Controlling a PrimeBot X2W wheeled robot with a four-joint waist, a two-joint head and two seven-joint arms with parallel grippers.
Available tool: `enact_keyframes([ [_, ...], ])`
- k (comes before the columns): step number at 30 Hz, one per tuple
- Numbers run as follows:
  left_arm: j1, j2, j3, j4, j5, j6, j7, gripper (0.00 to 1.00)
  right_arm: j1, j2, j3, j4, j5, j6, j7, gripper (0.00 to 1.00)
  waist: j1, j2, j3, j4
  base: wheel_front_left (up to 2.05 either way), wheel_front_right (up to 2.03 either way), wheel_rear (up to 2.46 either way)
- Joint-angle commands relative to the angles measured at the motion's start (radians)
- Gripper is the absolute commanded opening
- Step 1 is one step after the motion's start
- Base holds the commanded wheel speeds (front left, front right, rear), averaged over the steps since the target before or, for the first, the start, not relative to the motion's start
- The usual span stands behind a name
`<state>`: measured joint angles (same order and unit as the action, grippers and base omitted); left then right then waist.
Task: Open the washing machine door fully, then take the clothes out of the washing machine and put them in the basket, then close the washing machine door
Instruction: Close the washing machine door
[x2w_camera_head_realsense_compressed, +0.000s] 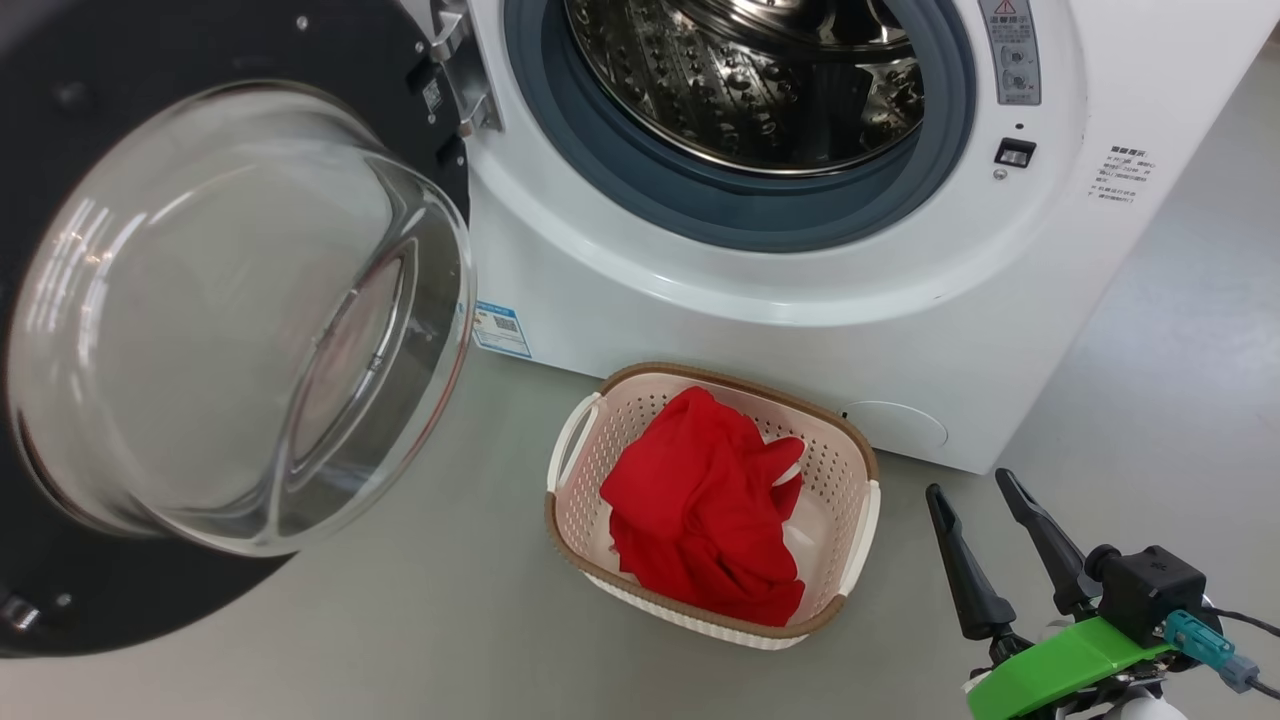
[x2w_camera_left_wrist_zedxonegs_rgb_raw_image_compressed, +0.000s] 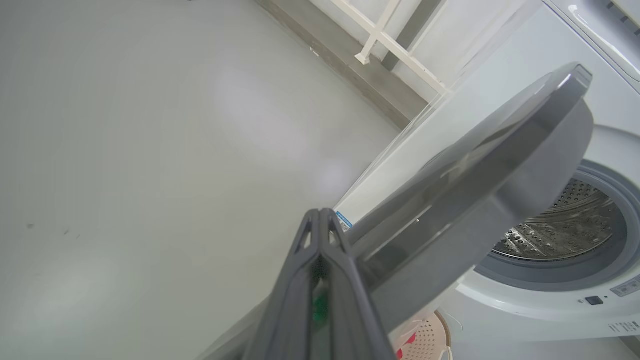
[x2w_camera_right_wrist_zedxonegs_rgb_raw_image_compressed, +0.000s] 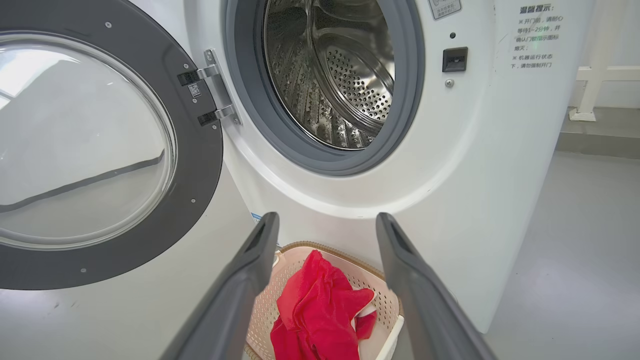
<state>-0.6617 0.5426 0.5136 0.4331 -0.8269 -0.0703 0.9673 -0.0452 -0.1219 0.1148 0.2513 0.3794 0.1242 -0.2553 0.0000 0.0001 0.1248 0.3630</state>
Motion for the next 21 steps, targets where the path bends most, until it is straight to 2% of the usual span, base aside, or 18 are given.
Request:
enact_keyframes([
  [1,0.020,0.029,0.004,-0.049,-0.028,-0.025,0.037,0.00,-0.013,-0.004,0.024,-0.023,0.000,0.007,-0.006,1.00,0.0000,-0.0001,-0.005,-0.001,0.00,0.00,0.00],
  [10,0.071,0.039,0.004,-0.143,-0.119,-0.048,0.129,0.00,-0.007,0.000,0.018,-0.025,-0.003,0.007,-0.006,1.00,0.0000,-0.0001,-0.011,-0.004,0.00,0.00,0.00],
  [21,0.109,0.058,-0.062,-0.239,-0.244,-0.060,0.238,0.00,-0.008,0.004,0.012,-0.025,-0.003,0.007,-0.006,1.00,0.0000,-0.0001,-0.013,-0.013,0.00,0.00,0.00],
])
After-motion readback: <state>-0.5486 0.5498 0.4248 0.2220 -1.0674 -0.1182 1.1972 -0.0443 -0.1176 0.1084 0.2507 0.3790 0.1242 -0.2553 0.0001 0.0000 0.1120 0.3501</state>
